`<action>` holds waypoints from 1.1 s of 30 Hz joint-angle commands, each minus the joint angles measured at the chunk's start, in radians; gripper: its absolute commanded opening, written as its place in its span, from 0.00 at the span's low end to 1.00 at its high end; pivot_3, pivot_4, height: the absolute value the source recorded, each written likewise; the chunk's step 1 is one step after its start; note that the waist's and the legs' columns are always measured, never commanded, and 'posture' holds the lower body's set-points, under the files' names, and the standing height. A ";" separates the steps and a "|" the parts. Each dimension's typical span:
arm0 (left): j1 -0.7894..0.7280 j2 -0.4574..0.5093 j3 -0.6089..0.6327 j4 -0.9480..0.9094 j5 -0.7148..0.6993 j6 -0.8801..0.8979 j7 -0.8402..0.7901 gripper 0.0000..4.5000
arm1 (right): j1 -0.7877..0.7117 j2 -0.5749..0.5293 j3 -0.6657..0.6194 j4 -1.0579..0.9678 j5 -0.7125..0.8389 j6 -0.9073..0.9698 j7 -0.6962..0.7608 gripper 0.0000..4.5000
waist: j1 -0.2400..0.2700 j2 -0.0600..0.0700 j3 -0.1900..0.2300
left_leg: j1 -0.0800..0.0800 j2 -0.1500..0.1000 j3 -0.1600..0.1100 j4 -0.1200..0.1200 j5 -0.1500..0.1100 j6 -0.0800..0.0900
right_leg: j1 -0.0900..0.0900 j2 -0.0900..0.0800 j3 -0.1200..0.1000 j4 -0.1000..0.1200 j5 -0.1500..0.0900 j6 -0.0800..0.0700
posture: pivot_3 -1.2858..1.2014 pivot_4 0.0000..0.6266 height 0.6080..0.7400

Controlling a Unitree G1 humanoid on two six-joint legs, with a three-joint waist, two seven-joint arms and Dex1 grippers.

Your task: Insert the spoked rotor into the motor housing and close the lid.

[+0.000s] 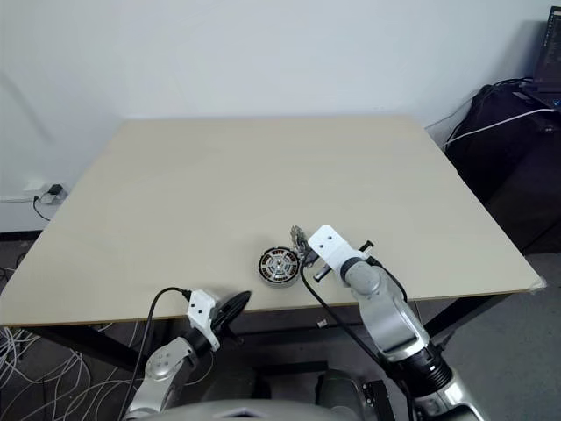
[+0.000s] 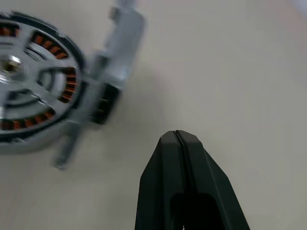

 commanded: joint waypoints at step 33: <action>0.195 0.047 0.020 -0.308 -0.051 0.070 -0.010 0.00 | 0.009 0.147 -0.020 0.178 -0.073 -0.112 -0.099 0.00 | -0.016 0.001 0.001 | 0.002 0.002 0.000 -0.001 0.000 -0.001 | 0.000 0.001 0.001 0.001 -0.001 -0.001 | 0.52 0.00 1.00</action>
